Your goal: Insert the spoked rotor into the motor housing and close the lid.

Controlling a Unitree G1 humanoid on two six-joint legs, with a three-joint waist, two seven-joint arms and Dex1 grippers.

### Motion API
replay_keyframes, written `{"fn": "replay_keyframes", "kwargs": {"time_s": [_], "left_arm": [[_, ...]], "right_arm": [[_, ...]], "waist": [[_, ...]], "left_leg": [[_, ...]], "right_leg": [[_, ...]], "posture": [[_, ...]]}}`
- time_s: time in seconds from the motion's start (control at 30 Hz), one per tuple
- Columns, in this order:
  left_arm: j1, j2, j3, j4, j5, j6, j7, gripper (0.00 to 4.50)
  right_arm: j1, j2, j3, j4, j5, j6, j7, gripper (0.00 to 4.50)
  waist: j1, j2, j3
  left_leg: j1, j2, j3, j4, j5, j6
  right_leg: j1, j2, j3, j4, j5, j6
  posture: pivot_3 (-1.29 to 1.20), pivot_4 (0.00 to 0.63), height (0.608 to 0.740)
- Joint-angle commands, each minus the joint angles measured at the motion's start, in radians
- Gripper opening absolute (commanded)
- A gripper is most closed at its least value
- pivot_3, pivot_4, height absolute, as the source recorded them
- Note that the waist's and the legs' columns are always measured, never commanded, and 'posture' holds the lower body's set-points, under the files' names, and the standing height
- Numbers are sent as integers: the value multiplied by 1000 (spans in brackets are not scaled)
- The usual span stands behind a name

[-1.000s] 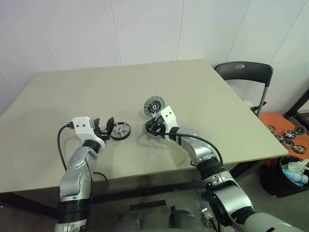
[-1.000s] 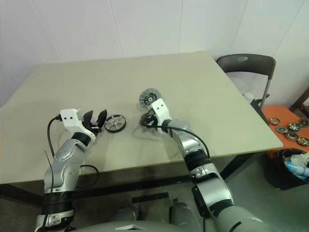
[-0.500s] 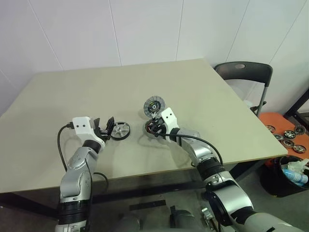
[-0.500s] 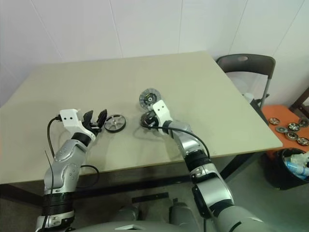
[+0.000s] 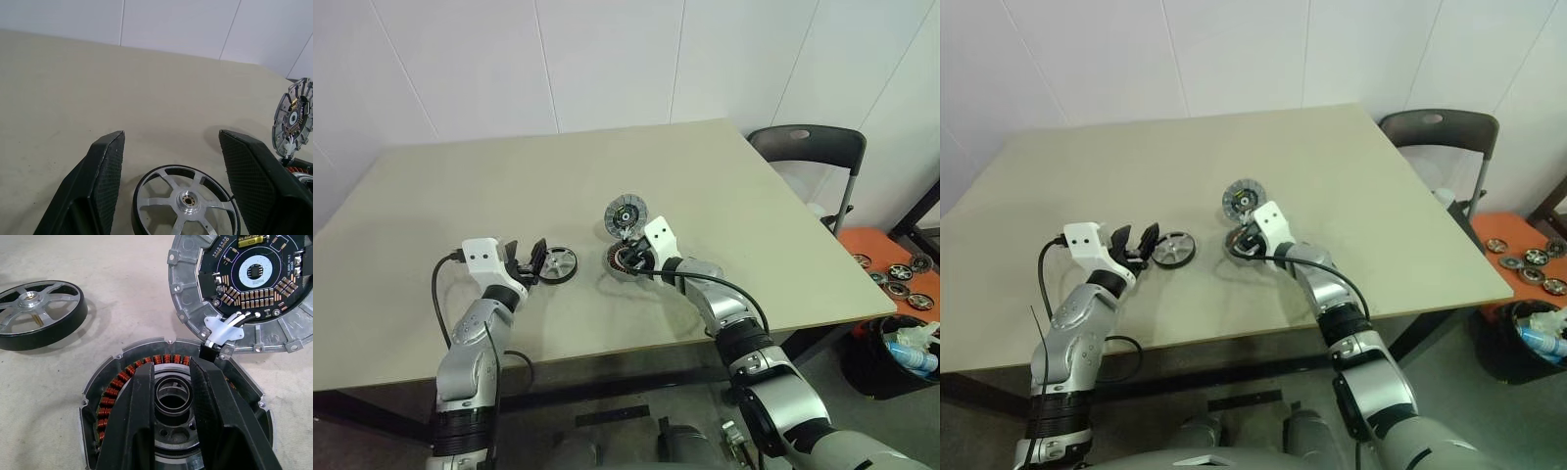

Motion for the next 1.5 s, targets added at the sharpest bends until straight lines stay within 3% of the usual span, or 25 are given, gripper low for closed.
{"fn": "replay_keyframes", "kwargs": {"time_s": [0.03, 0.27, 0.33, 0.43, 0.8, 1.1, 1.2, 1.33, 1.5], "left_arm": [[-6, 1, 2, -39, 4, -17, 1, 3247], [-3, 1, 2, -40, 5, -18, 1, 3247], [-3, 1, 3, -38, 5, -18, 0, 3247], [-3, 2, 4, -37, 5, -19, -1, 3247], [-6, 0, 4, -29, 4, -20, -4, 3247], [-7, -3, 3, -19, 4, -24, -8, 3247], [-8, -4, 4, -16, 4, -27, -10, 3247], [-4, -6, 4, -14, 5, -33, -10, 3247], [3, -6, 6, -12, 5, -40, -11, 3247]], "right_arm": [[-26, 4, -9, -20, -1, -21, 6, 685], [-10, -2, 13, -27, -19, -52, 32, 685], [-6, 0, 13, -29, -20, -49, 33, 1482], [-18, 6, 3, -2, -31, -24, 1, 2334], [-12, 7, -15, -25, -14, -19, 15, 2334], [-75, 68, -186, -41, 130, -74, -49, 2334], [-93, 63, -191, -21, 116, -101, -68, 1743], [-96, 59, -173, -3, 97, -104, -77, 432], [-85, 59, -154, -7, 94, -79, -55, 432]], "waist": [[0, 0, 0], [0, 0, 0], [0, 0, 0], [0, 0, 0], [0, 0, 0], [-2, 0, 0], [-1, 0, 0], [-1, 0, 0], [-2, 0, 0]], "left_leg": [[0, 0, 0, 0, 0, 0], [0, 0, 0, 0, 0, 0], [0, 0, 0, 0, 0, 0], [0, 0, 0, 0, 0, 0], [0, 0, 0, 0, 0, 0], [0, 0, 0, 0, 0, 0], [0, 0, 0, 0, 0, 0], [0, 0, 0, 0, 0, 0], [0, 0, 0, 0, 0, 0]], "right_leg": [[0, 0, 0, 0, 0, 0], [0, 0, 0, 0, 0, 0], [0, 0, 0, 0, 0, 0], [0, 0, 0, 0, 0, 0], [0, 0, 0, 0, 0, 0], [0, 0, 0, 0, 0, 0], [0, 0, 0, 0, 0, 0], [0, 0, 0, 0, 0, 0], [0, 0, 0, 0, 0, 0]], "posture": [[0, 0, 740], [0, 0, 740], [0, 0, 740], [0, 0, 740], [0, 0, 740], [0, 0, 740], [0, 0, 740], [0, 0, 740], [0, 0, 740]]}}
